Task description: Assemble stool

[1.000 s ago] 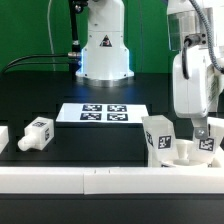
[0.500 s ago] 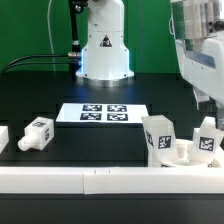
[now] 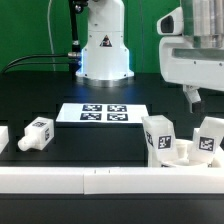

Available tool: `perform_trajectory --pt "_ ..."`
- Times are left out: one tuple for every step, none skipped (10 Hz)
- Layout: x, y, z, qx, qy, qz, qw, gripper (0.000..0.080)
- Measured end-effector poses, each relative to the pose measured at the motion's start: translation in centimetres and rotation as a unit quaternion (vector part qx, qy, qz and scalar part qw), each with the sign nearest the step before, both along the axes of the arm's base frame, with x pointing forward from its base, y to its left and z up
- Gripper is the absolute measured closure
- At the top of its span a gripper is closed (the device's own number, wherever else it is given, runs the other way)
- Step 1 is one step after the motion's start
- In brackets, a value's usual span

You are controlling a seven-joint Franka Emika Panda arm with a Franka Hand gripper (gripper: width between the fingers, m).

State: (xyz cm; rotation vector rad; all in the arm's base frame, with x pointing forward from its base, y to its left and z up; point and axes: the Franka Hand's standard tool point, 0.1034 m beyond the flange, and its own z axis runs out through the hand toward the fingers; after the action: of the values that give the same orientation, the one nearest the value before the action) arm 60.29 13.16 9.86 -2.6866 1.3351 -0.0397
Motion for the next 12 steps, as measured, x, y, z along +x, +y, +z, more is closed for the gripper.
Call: perform_trajectory --pt "0.0 0.3 0.1 -0.019 -0.013 0.103 0.994 0.0151" --pt "-0.1 0.7 -0.1 -0.035 -0.019 0.201 0.979 0.0151" --pt "-0.2 0.5 -0.1 -0.042 -0.022 0.247 0.968 0.0151" --pt "-0.1 0.4 -0.1 -0.044 -0.025 0.277 0.96 0.0151" --pt "-0.1 0.3 -0.1 -0.047 -0.027 0.306 0.95 0.0151" --pt "-0.1 0.3 -0.1 -0.049 -0.029 0.331 0.942 0.0151" --pt "-0.1 0.2 -0.1 -0.054 -0.033 0.368 0.928 0.0151" --pt "0.1 0.2 0.0 -0.069 -0.045 0.472 0.878 0.0151" --pt "0.2 0.1 -0.1 -0.081 -0.048 0.553 0.828 0.0151" --pt "0.1 0.0 -0.2 -0.092 -0.047 0.611 0.785 0.0151" --pt "0.2 -0.2 -0.2 -0.092 -0.047 0.614 0.783 0.0151" --pt "0.2 -0.4 -0.2 -0.095 -0.047 0.628 0.771 0.0151"
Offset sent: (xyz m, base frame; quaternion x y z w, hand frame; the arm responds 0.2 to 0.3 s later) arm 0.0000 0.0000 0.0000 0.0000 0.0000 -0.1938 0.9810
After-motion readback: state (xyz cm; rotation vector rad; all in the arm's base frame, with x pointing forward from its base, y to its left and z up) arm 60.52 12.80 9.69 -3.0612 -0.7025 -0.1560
